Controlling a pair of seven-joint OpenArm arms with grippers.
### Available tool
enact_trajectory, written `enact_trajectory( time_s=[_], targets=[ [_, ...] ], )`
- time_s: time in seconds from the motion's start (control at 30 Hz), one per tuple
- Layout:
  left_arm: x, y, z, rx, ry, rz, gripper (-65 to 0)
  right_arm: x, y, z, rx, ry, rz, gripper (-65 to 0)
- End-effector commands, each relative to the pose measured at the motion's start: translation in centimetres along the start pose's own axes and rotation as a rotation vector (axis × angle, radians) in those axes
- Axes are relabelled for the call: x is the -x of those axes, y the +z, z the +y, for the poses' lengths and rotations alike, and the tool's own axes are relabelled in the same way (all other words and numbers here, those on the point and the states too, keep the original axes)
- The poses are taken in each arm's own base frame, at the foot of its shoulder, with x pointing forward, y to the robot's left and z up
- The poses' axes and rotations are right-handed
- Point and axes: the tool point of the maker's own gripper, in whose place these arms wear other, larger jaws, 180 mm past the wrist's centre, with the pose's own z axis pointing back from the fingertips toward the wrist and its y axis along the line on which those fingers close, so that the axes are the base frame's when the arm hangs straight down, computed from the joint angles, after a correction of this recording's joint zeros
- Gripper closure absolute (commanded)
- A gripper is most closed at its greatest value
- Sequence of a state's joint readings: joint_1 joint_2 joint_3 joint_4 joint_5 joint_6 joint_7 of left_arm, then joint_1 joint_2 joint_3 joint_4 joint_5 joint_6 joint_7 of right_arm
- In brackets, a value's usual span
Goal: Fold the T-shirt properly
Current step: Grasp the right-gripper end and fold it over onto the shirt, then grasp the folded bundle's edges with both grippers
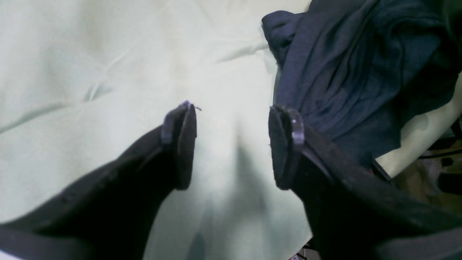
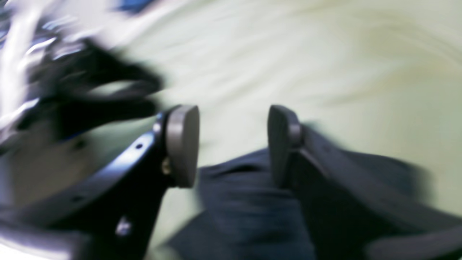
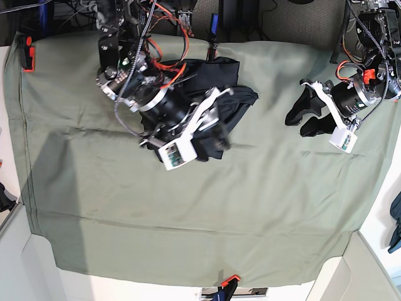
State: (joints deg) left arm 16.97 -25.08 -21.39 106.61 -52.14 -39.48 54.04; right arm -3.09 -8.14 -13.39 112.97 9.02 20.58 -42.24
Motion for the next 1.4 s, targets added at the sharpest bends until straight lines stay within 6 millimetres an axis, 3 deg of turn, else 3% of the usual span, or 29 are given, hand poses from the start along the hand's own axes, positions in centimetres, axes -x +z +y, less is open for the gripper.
enact_trajectory(
  time_s=[0.0,0.03,0.07,0.2,0.3,0.4,0.57,0.83,0.97,1.07,1.2,1.37],
  targets=[
    [-1.4,0.4,-0.1,0.009,-0.024,-0.041,-34.4,-2.6,0.5,-1.7,0.058,-0.006,-0.086,-13.9],
    [-1.4,0.4,-0.1,0.009,-0.024,-0.041,-34.4,-2.9,0.8,-3.5,0.115,-0.016,-0.094,-2.2],
    [-1.3,0.4,-0.1,0.009,-0.024,-0.038,-34.4,-3.2,1.2,-5.1,0.159,-0.022,-0.100,0.0],
    [-1.3,0.4,-0.1,0.013,-0.021,-0.038,-34.4,-2.4,1.8,-9.2,0.244,-0.078,-0.092,0.0],
    [-1.6,0.4,-0.4,0.027,-0.011,-0.052,-34.4,0.6,1.1,-9.2,0.168,-0.103,-0.010,0.0],
    [-1.6,0.4,-0.8,0.050,0.005,-0.057,-34.3,3.3,1.2,-6.5,0.009,-0.115,0.067,0.0],
    [-0.5,0.6,-2.1,0.119,0.052,-0.010,-34.4,7.1,3.3,-1.8,-0.187,-0.197,0.133,0.0],
    [0.6,0.8,-2.8,0.142,0.083,0.010,-34.3,9.3,4.2,6.4,-0.442,-0.243,0.181,0.0],
    [0.6,0.8,-2.8,0.142,0.082,0.012,-34.3,7.1,3.7,7.3,-0.468,-0.221,0.100,0.0],
    [0.8,1.0,-3.5,0.182,0.102,0.026,-34.3,4.5,2.5,5.1,-0.402,-0.146,0.034,0.0],
    [1.2,1.8,-6.6,0.345,0.180,0.047,-34.3,0.0,1.4,1.9,-0.315,-0.104,-0.076,0.0],
    [1.4,1.9,-7.0,0.362,0.197,0.046,-34.3,-4.1,1.2,-2.1,-0.204,-0.046,-0.162,0.0]
  ],
)
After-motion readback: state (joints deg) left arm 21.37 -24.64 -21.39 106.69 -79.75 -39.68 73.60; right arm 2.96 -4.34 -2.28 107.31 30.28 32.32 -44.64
